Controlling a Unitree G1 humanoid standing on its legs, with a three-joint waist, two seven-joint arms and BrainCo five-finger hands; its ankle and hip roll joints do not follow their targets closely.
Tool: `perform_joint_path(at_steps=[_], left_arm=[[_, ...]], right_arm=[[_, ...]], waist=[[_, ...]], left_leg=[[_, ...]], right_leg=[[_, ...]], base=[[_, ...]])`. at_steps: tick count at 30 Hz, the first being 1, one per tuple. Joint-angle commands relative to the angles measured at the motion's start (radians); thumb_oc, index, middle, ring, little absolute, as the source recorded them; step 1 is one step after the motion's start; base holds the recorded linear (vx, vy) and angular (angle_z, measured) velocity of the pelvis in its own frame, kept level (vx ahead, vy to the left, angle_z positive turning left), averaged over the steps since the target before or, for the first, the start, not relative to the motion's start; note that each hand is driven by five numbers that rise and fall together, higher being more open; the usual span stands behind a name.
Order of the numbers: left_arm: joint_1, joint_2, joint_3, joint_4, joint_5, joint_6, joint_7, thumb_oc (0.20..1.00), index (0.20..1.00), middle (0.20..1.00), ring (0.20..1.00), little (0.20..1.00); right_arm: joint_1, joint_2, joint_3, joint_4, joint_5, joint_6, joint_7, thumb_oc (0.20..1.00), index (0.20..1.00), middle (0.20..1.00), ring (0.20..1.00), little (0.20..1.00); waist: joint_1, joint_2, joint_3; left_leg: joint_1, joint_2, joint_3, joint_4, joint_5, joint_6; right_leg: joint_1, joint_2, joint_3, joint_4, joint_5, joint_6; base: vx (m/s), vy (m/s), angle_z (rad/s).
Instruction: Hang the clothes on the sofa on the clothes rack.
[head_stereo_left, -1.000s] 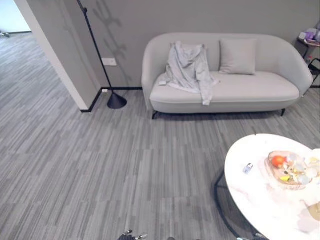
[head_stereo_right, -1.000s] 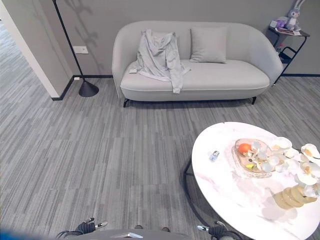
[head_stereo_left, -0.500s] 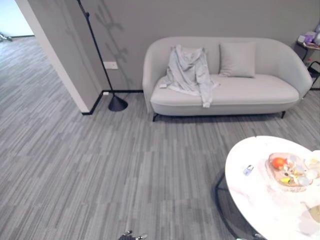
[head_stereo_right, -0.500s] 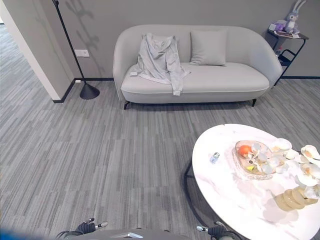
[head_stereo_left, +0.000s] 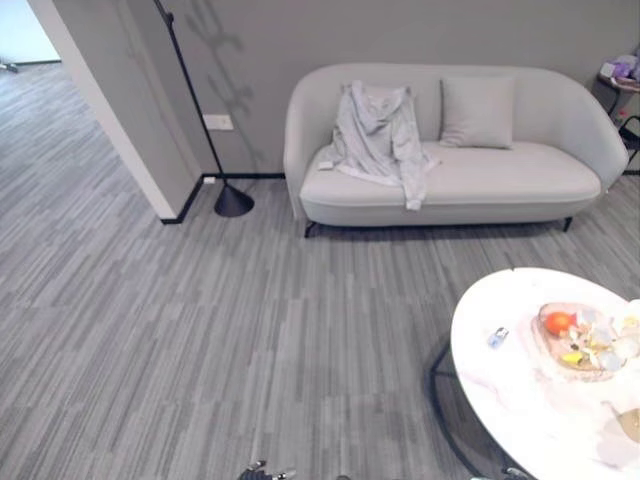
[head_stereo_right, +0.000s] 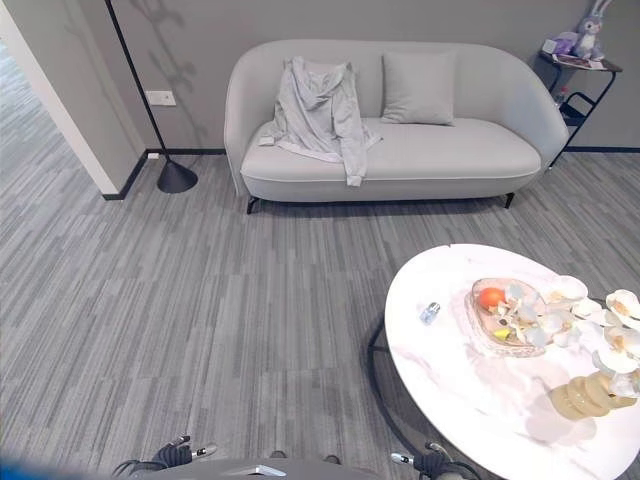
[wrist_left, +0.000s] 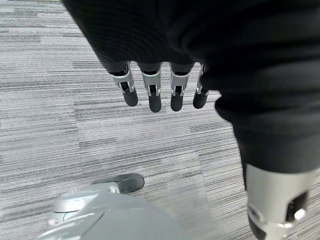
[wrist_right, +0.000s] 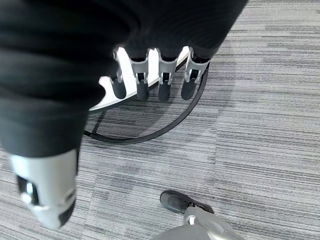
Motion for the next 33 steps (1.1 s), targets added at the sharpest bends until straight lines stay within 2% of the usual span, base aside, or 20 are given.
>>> perform_joint_path(at_steps=[1, 6, 7, 8, 11, 14, 15, 16, 18, 19, 20, 21, 22, 23, 24, 26, 28, 30, 31, 33], left_arm=[[-0.081, 0.009, -0.023, 0.064, 0.023, -0.020, 0.002, 1.000, 1.000, 1.000, 1.000, 1.000], [-0.093, 0.016, -0.019, 0.052, 0.003, -0.020, 0.006, 1.000, 1.000, 1.000, 1.000, 1.000], [-0.113, 0.026, -0.015, 0.041, -0.016, -0.020, 0.006, 1.000, 1.000, 1.000, 1.000, 1.000], [-0.114, 0.027, -0.012, 0.028, -0.031, -0.023, 0.007, 1.000, 1.000, 1.000, 1.000, 1.000], [-0.127, 0.039, -0.012, -0.001, -0.064, -0.027, 0.011, 1.000, 1.000, 1.000, 1.000, 1.000], [-0.144, 0.040, -0.026, 0.007, -0.056, -0.028, 0.012, 1.000, 1.000, 1.000, 1.000, 1.000], [-0.153, 0.037, -0.031, 0.016, -0.046, -0.030, 0.014, 1.000, 1.000, 1.000, 1.000, 1.000], [-0.154, 0.036, -0.028, 0.019, -0.045, -0.032, 0.016, 1.000, 1.000, 1.000, 1.000, 1.000], [-0.155, 0.036, -0.023, 0.022, -0.029, -0.034, 0.014, 1.000, 1.000, 1.000, 1.000, 1.000], [-0.148, 0.033, -0.019, 0.036, -0.012, -0.033, 0.008, 1.000, 1.000, 1.000, 1.000, 1.000], [-0.138, 0.029, -0.013, 0.048, -0.003, -0.033, 0.011, 1.000, 1.000, 1.000, 1.000, 1.000], [-0.134, 0.028, -0.012, 0.051, 0.004, -0.030, 0.015, 1.000, 1.000, 1.000, 1.000, 1.000], [-0.125, 0.026, -0.017, 0.055, 0.011, -0.029, 0.011, 1.000, 1.000, 1.000, 1.000, 1.000], [-0.124, 0.028, -0.019, 0.055, 0.013, -0.028, 0.011, 1.000, 1.000, 1.000, 1.000, 1.000], [-0.119, 0.029, -0.025, 0.052, 0.010, -0.025, 0.008, 1.000, 1.000, 1.000, 1.000, 1.000], [-0.115, 0.035, -0.022, 0.034, -0.020, -0.024, 0.012, 1.000, 1.000, 1.000, 1.000, 1.000], [-0.115, 0.038, -0.014, 0.021, -0.040, -0.026, 0.022, 1.000, 1.000, 1.000, 1.000, 1.000], [-0.117, 0.036, -0.008, 0.017, -0.052, -0.030, 0.022, 1.000, 1.000, 1.000, 1.000, 1.000], [-0.117, 0.029, -0.002, 0.029, -0.048, -0.030, 0.020, 1.000, 1.000, 1.000, 1.000, 1.000], [-0.115, 0.025, -0.005, 0.041, -0.039, -0.030, 0.017, 1.000, 1.000, 1.000, 1.000, 1.000]], right_arm=[[-0.053, -0.033, 0.019, 0.012, 0.018, -0.009, 0.008, 1.000, 1.000, 1.000, 1.000, 1.000], [-0.072, -0.038, 0.016, 0.012, 0.019, -0.005, 0.005, 1.000, 1.000, 1.000, 1.000, 1.000], [-0.101, -0.042, 0.009, 0.001, 0.029, -0.004, 0.003, 1.000, 1.000, 1.000, 1.000, 1.000], [-0.106, -0.048, 0.008, -0.003, 0.028, -0.005, 0.001, 1.000, 1.000, 1.000, 1.000, 1.000], [-0.100, -0.050, -0.005, -0.014, 0.038, -0.010, -0.004, 1.000, 1.000, 1.000, 1.000, 1.000], [-0.101, -0.055, -0.007, -0.005, 0.047, -0.008, -0.008, 1.000, 1.000, 1.000, 1.000, 1.000], [-0.102, -0.055, -0.007, -0.005, 0.050, -0.006, -0.010, 1.000, 1.000, 1.000, 1.000, 1.000], [-0.102, -0.053, -0.007, -0.009, 0.049, -0.005, -0.013, 1.000, 1.000, 1.000, 1.000, 1.000], [-0.092, -0.048, -0.002, -0.015, 0.027, 0.001, -0.015, 1.000, 1.000, 1.000, 1.000, 1.000], [-0.079, -0.047, 0.001, -0.007, 0.013, 0.003, -0.010, 1.000, 1.000, 1.000, 1.000, 1.000], [-0.067, -0.050, 0.005, 0.003, 0.008, -0.001, -0.008, 1.000, 1.000, 1.000, 1.000, 1.000], [-0.062, -0.052, 0.006, 0.005, 0.006, 0.000, -0.005, 1.000, 1.000, 1.000, 1.000, 1.000], [-0.049, -0.053, 0.003, 0.010, 0.009, -0.002, -0.001, 1.000, 1.000, 1.000, 1.000, 1.000], [-0.042, -0.053, 0.001, 0.012, 0.013, -0.004, -0.001, 1.000, 1.000, 1.000, 1.000, 1.000], [-0.037, -0.058, -0.002, 0.016, 0.030, -0.012, 0.002, 1.000, 1.000, 1.000, 1.000, 1.000], [-0.049, -0.064, 0.004, 0.008, 0.053, -0.021, 0.001, 1.000, 1.000, 1.000, 1.000, 1.000], [-0.069, -0.076, 0.001, -0.007, 0.079, -0.028, -0.008, 1.000, 1.000, 1.000, 1.000, 1.000], [-0.078, -0.082, 0.001, -0.019, 0.091, -0.033, -0.009, 1.000, 1.000, 1.000, 1.000, 1.000], [-0.086, -0.083, 0.002, -0.021, 0.091, -0.036, -0.009, 1.000, 1.000, 1.000, 1.000, 1.000], [-0.088, -0.085, 0.009, -0.019, 0.085, -0.036, -0.010, 1.000, 1.000, 1.000, 1.000, 1.000]], waist=[[-0.003, 0.010, 0.023], [0.006, 0.008, 0.030], [0.013, 0.013, 0.057], [0.013, 0.018, 0.072], [-0.007, 0.039, 0.109], [-0.032, 0.038, 0.120], [-0.054, 0.033, 0.127], [-0.062, 0.032, 0.134], [-0.078, 0.030, 0.131], [-0.083, 0.014, 0.110], [-0.085, 0.006, 0.081], [-0.088, 0.006, 0.069], [-0.098, 0.025, 0.047], [-0.103, 0.035, 0.037], [-0.103, 0.045, 0.029], [-0.098, 0.026, 0.043], [-0.080, 0.002, 0.072], [-0.055, -0.011, 0.089], [-0.029, -0.029, 0.107], [-0.011, -0.033, 0.118]], left_leg=[[0.035, 0.014, -0.074, 0.010, -0.080, -0.022], [0.011, 0.004, -0.063, 0.010, -0.076, -0.004], [-0.021, -0.008, -0.052, 0.026, -0.081, 0.023], [-0.025, -0.012, -0.048, 0.040, -0.087, 0.033], [-0.012, -0.016, -0.083, 0.063, -0.097, 0.049], [0.056, -0.017, -0.121, 0.027, -0.123, 0.041], [0.098, -0.020, -0.145, 0.010, -0.148, 0.036], [0.118, -0.017, -0.154, 0.010, -0.166, 0.033], [0.177, 0.001, -0.162, 0.010, -0.212, 0.014], [0.216, 0.005, -0.166, 0.010, -0.254, 0.000], [0.225, 0.030, -0.177, 0.010, -0.267, -0.006], [0.225, 0.056, -0.170, 0.010, -0.257, -0.014], [0.228, 0.112, -0.165, 0.015, -0.196, -0.045], [0.219, 0.136, -0.166, 0.049, -0.157, -0.063], [0.181, 0.165, -0.170, 0.163, -0.070, -0.090], [0.080, 0.160, -0.158, 0.398, 0.058, -0.103], [-0.027, 0.145, -0.117, 0.601, 0.093, -0.072], [-0.103, 0.131, -0.077, 0.604, 0.023, -0.040], [-0.184, 0.071, -0.058, 0.509, -0.087, -0.017], [-0.251, 0.023, -0.054, 0.375, -0.092, -0.023]], right_leg=[[0.002, -0.071, 0.026, 0.017, -0.004, 0.113], [-0.026, -0.087, 0.035, 0.017, 0.008, 0.126], [-0.138, -0.103, 0.051, 0.187, -0.005, 0.145], [-0.167, -0.110, 0.045, 0.253, -0.005, 0.155], [-0.304, -0.127, 0.022, 0.500, 0.055, 0.137], [-0.336, -0.099, 0.028, 0.359, 0.053, 0.130], [-0.378, -0.087, 0.037, 0.201, 0.106, 0.151], [-0.398, -0.083, 0.027, 0.132, 0.131, 0.163], [-0.455, -0.087, -0.078, 0.018, 0.160, 0.194], [-0.457, -0.103, -0.142, 0.017, 0.173, 0.198], [-0.433, -0.097, -0.149, 0.017, 0.200, 0.184], [-0.415, -0.083, -0.151, 0.017, 0.213, 0.173], [-0.398, -0.047, -0.132, 0.017, 0.207, 0.154], [-0.390, -0.030, -0.124, 0.023, 0.195, 0.142], [-0.357, -0.006, -0.112, 0.031, 0.164, 0.114], [-0.291, 0.000, -0.097, 0.026, 0.121, 0.070], [-0.230, 0.007, -0.065, 0.017, 0.084, 0.040], [-0.188, -0.003, -0.040, 0.017, 0.051, 0.035], [-0.140, -0.019, -0.012, 0.017, 0.023, 0.045], [-0.103, -0.017, -0.006, 0.017, 0.001, 0.053]], base=[[0.00, 0.074, -0.01], [-0.02, 0.112, -0.11], [-0.11, 0.244, -0.34], [-0.11, 0.312, -0.39], [0.11, 0.167, -0.19], [0.33, -0.016, 0.48], [0.41, -0.092, 0.19], [0.58, -0.141, 0.09], [0.60, -0.176, 0.26], [0.73, -0.280, 0.27], [0.75, -0.334, 0.24], [0.76, -0.390, 0.35], [0.62, -0.341, 0.59], [0.74, -0.383, 0.84], [0.53, -0.271, 0.70], [0.50, -0.303, 0.37], [0.43, -0.288, -0.26], [0.40, -0.125, -0.31], [0.43, -0.005, -0.10], [0.41, 0.042, -0.34]])
